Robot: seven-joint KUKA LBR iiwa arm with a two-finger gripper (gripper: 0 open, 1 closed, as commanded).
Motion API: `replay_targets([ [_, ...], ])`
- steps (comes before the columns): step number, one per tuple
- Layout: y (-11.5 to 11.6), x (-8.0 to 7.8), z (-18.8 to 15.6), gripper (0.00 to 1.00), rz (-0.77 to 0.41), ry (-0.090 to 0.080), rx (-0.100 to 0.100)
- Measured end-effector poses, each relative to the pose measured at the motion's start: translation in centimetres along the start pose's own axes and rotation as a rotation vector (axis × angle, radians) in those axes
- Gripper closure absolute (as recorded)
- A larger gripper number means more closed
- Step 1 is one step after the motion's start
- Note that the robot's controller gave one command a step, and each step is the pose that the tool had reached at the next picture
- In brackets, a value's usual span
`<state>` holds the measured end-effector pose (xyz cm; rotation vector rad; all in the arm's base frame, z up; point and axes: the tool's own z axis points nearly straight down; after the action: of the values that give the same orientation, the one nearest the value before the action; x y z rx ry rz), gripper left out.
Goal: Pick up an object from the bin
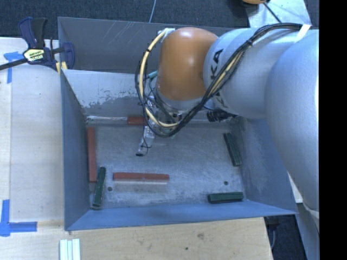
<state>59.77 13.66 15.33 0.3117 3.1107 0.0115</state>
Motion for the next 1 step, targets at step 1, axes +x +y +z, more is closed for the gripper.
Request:
replay_targets([
  [1, -5.51, 0.20, 8.20, 1.00, -0.132, 0.010, 0.006],
])
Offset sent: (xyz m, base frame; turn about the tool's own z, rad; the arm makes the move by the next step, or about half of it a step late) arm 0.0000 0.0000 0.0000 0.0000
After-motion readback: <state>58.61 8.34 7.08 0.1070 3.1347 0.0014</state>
